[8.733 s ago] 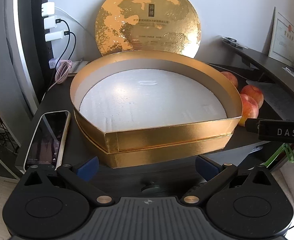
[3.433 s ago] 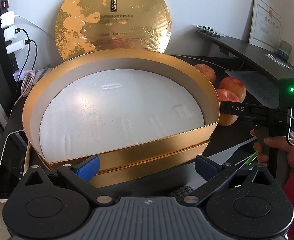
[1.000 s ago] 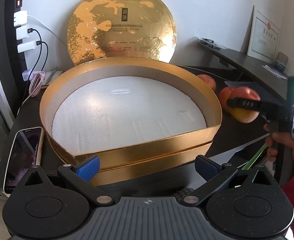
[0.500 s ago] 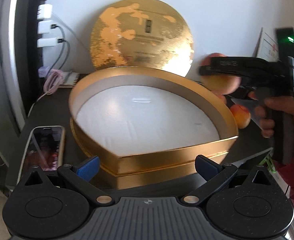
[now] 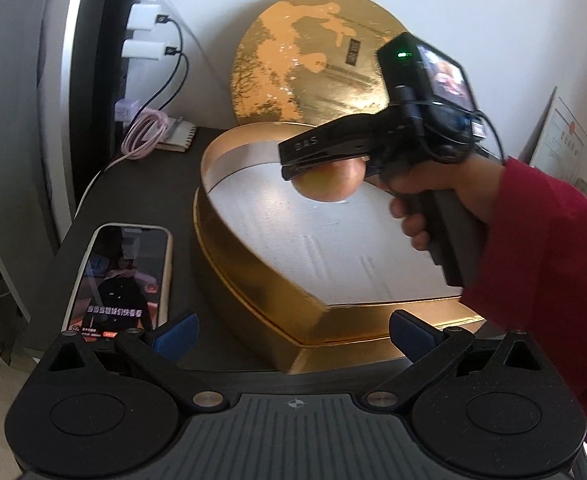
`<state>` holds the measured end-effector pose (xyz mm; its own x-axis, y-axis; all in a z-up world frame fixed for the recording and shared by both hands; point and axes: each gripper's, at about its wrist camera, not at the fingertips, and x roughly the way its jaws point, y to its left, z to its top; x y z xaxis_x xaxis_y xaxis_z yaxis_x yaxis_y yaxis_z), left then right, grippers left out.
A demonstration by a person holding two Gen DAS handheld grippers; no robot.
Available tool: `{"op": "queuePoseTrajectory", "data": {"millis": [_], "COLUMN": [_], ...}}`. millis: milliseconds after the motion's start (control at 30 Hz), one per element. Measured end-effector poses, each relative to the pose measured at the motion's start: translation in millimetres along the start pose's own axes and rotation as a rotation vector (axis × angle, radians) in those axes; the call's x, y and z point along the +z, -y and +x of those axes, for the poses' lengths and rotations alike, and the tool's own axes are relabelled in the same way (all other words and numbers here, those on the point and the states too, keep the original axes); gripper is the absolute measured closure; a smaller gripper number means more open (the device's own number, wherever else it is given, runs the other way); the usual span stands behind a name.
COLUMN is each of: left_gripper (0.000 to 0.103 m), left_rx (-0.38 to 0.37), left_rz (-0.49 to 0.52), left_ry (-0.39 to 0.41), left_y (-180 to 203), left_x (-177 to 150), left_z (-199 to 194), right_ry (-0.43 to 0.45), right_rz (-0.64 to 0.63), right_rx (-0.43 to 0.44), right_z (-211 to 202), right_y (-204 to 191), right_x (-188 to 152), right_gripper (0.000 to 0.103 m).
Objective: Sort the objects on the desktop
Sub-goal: 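Carry the apple in the right gripper into the gold box and release, then move the right gripper back to the remaining apples on the desk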
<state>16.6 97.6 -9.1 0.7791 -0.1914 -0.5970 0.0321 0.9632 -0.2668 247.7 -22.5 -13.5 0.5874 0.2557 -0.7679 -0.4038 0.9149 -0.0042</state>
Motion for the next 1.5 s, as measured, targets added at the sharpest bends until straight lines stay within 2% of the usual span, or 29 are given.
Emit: {"op": "queuePoseTrajectory", "data": {"millis": [367, 667, 867, 1133, 1333, 1500], "left_gripper": [0.001, 0.001, 0.001, 0.001, 0.001, 0.001], "left_rx": [-0.002, 0.019, 0.031, 0.012, 0.016, 0.061], "left_rz": [-0.021, -0.006, 0.04, 0.149, 0.217, 0.246], "left_ry": [-0.002, 0.007, 0.024, 0.019, 0.02, -0.001], "left_y": [-13.9, -11.4, 4.2, 43.9, 72.7, 93.6], "left_x": [0.0, 3.6, 4.1, -2.0, -3.1, -4.6], "left_z": [1.2, -1.0, -9.7, -13.4, -12.2, -6.2], "right_ry": [-0.058, -0.072, -0.037, 0.033, 0.157, 0.24], "right_rz": [-0.031, 0.038, 0.023, 0.047, 0.124, 0.218], "right_rx": [-0.018, 0.029, 0.039, 0.042, 0.039, -0.027], "right_z": [34.0, 34.0, 21.0, -43.1, -117.1, -163.9], "right_y": [-23.0, -10.7, -9.2, 15.5, 59.5, 101.6], "right_x": [10.5, 6.7, 4.0, -16.1, -47.7, -81.7], "right_gripper": [0.017, 0.017, 0.009, 0.007, 0.002, 0.001]}}
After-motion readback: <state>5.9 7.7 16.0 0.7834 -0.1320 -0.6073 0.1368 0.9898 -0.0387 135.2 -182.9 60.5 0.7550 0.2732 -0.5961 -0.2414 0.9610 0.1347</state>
